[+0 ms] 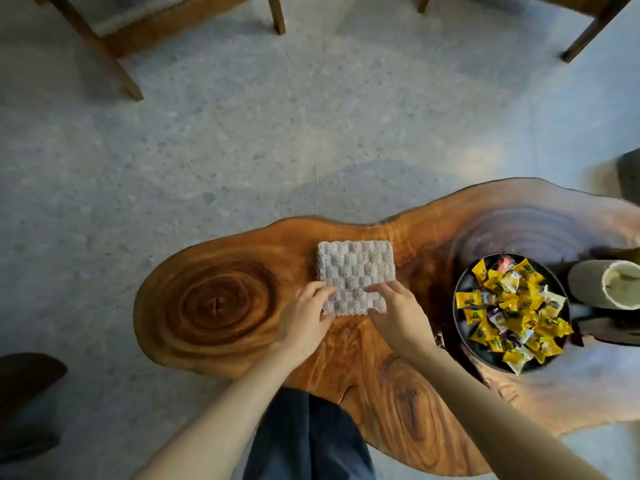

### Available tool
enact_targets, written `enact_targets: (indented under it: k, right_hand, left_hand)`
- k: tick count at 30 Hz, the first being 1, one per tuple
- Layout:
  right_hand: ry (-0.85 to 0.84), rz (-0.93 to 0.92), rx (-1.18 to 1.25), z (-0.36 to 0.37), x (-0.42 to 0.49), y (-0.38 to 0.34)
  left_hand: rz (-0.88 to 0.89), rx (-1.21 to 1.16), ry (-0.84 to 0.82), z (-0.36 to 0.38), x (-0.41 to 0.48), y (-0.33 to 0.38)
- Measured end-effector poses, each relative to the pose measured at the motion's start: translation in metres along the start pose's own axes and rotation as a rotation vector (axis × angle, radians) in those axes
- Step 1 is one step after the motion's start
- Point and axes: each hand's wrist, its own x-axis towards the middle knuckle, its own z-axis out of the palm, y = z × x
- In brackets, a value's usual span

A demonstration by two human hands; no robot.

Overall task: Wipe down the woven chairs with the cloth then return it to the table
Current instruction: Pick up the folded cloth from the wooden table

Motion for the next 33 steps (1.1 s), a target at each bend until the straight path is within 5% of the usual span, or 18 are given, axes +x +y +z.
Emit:
enact_targets:
  k: [8, 14, 25, 33]
  right_hand:
    - [0.074, -0.044, -0.106, 0.039, 0.028, 0.020]
    - [0.093, -0.001, -0.024, 0.012, 0.013, -0.002]
    - [0.293, -0.313, -0.008, -0.117, -0.074, -0.119]
    - [0.236, -0.434, -0.019, -0.173, -0.119, -0.214]
  left_hand:
    - [0.146, 0.140, 0.151, 0.029, 0.024, -0.026]
    - [0.112, 0.020, 0.191, 0.002, 0.009, -0.010]
    - [0.177, -0.208, 0.398, -0.158, -0.087, 0.064]
    - [0.200, -0.280, 0.603, -0.273, -0.174, 0.079]
